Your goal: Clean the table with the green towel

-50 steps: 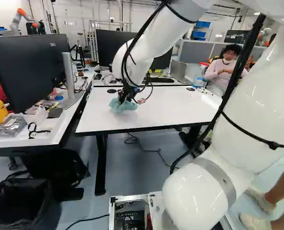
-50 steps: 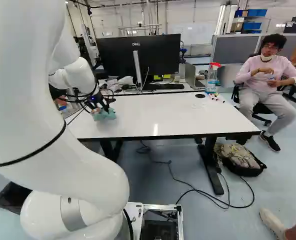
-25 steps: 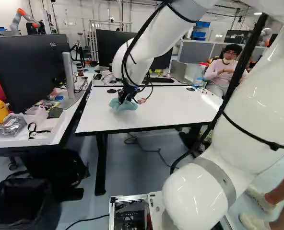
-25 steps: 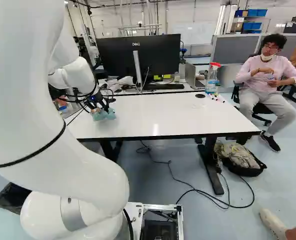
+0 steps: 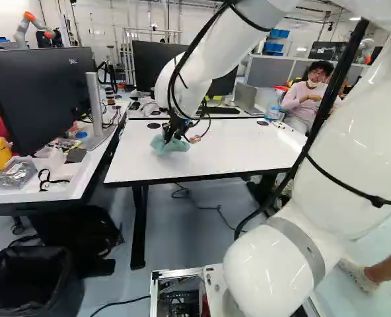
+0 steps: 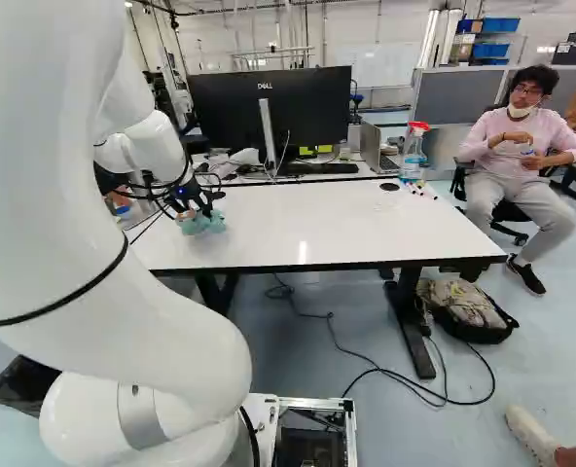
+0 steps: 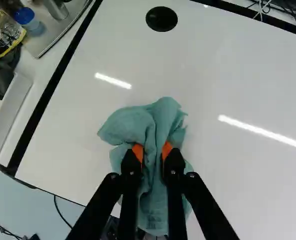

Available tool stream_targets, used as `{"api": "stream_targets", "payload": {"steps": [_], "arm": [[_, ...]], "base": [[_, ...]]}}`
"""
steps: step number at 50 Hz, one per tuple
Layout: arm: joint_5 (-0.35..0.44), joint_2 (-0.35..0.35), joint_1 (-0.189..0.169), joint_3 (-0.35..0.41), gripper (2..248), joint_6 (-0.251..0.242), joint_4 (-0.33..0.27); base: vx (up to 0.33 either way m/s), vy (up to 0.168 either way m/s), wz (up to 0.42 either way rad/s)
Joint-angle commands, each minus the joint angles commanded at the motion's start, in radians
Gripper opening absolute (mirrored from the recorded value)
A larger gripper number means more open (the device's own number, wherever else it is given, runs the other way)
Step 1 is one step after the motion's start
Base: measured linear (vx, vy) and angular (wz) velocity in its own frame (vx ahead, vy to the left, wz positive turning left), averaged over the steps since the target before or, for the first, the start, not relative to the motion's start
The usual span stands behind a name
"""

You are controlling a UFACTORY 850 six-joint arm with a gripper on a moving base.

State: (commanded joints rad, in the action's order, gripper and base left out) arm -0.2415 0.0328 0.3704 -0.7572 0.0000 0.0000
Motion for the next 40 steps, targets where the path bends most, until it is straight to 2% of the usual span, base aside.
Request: {"api": "stream_targets", "payload": {"steps": [40], "arm": [[0.022, -0.046, -0.157, -0.046, 59, 0.0, 0.0]], "base": [[0.0, 0.0, 0.0]]}}
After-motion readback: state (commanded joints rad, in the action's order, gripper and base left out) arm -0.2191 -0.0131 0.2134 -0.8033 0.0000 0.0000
